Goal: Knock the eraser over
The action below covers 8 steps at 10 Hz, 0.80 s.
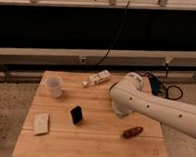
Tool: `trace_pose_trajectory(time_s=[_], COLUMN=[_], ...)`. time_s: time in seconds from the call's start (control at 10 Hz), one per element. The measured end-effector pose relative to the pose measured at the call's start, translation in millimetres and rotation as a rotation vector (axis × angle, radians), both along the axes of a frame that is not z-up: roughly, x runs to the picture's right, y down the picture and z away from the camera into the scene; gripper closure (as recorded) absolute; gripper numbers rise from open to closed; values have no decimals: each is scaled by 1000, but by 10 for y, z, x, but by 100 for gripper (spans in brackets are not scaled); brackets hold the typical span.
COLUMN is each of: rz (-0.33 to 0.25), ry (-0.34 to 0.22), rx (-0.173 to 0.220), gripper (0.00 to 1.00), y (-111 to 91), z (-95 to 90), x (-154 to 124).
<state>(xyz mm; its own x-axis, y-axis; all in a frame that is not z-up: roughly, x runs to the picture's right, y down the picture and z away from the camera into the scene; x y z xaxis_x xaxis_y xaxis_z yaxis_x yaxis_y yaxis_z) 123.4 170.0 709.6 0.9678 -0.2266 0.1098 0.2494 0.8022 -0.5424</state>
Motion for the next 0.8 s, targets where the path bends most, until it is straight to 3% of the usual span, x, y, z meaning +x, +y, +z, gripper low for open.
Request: trace_pose_trajectory(time_s=[0.8], rz=[-32], ry=[-47], rx=[-20], gripper=[100], y=[112], z=[184], x=[-200])
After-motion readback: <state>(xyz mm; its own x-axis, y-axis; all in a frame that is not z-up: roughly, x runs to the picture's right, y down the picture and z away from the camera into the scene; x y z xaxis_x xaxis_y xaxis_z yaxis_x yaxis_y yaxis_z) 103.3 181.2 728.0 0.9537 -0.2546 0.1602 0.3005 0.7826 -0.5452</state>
